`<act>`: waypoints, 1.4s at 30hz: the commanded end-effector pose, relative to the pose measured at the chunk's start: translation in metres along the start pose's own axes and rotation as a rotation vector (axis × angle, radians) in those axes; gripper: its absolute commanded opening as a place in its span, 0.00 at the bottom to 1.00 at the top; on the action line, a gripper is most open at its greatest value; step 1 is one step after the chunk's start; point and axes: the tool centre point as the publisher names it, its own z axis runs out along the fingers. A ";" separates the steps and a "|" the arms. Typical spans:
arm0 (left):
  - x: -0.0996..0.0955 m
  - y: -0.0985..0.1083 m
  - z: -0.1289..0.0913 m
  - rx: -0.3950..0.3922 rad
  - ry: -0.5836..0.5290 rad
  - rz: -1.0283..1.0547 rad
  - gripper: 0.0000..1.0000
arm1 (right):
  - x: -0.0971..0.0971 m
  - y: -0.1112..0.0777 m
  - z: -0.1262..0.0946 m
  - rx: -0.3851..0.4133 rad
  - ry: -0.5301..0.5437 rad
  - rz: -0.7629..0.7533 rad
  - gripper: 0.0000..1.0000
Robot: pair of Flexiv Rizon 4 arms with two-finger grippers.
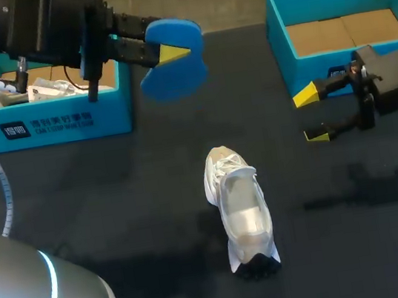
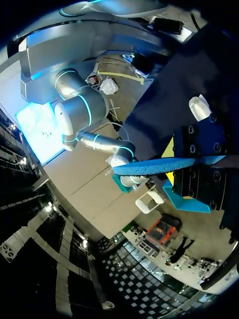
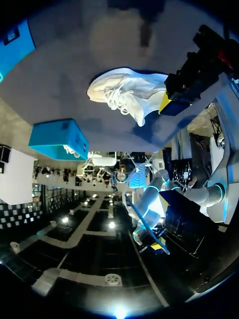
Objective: Take the shoe out of the shoebox, open the shoe tongue, remove and reinsert the insole, then place the shoe into the shoebox
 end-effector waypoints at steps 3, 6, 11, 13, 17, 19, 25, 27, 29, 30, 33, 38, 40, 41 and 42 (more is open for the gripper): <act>0.014 0.017 0.011 0.016 -0.117 0.153 0.00 | 0.000 -0.001 0.001 -0.001 -0.003 0.001 1.00; 0.022 0.027 0.016 0.005 -0.167 0.252 0.00 | 0.000 -0.001 0.001 -0.001 -0.003 0.001 1.00; 0.034 0.043 0.025 0.009 -0.226 0.368 0.00 | 0.000 -0.001 0.001 -0.001 -0.003 0.001 1.00; 0.037 0.044 0.027 0.010 -0.240 0.401 0.00 | 0.000 -0.001 0.001 -0.001 -0.003 0.001 1.00; 0.044 0.052 0.030 0.039 -0.316 0.530 0.00 | 0.000 -0.001 0.001 -0.001 -0.003 0.001 1.00; 0.048 0.059 0.032 0.006 -0.346 0.634 0.00 | 0.000 -0.001 0.001 -0.001 -0.003 0.001 1.00; 0.049 0.062 0.033 -0.007 -0.345 0.652 0.00 | 0.000 -0.001 0.001 -0.001 -0.003 0.001 1.00; 0.049 0.062 0.033 -0.007 -0.345 0.652 0.00 | 0.000 -0.001 0.001 -0.001 -0.003 0.001 1.00; 0.049 0.062 0.033 -0.007 -0.345 0.652 0.00 | 0.000 -0.001 0.001 -0.001 -0.003 0.001 1.00; 0.049 0.062 0.033 -0.007 -0.345 0.652 0.00 | 0.000 -0.001 0.001 -0.001 -0.003 0.001 1.00; 0.049 0.062 0.033 -0.007 -0.345 0.652 0.00 | 0.000 -0.001 0.001 -0.001 -0.003 0.001 1.00; 0.049 0.062 0.033 -0.007 -0.345 0.652 0.00 | 0.000 -0.001 0.001 -0.001 -0.003 0.001 1.00; 0.049 0.070 0.034 0.029 -0.348 0.673 0.00 | 0.000 -0.001 0.001 -0.001 -0.003 0.001 1.00; 0.049 0.075 0.036 0.012 -0.349 0.676 0.00 | 0.000 -0.001 0.001 -0.001 -0.003 0.001 1.00; 0.048 0.081 0.037 0.027 -0.356 0.683 0.00 | 0.000 -0.001 0.001 -0.001 -0.003 0.001 1.00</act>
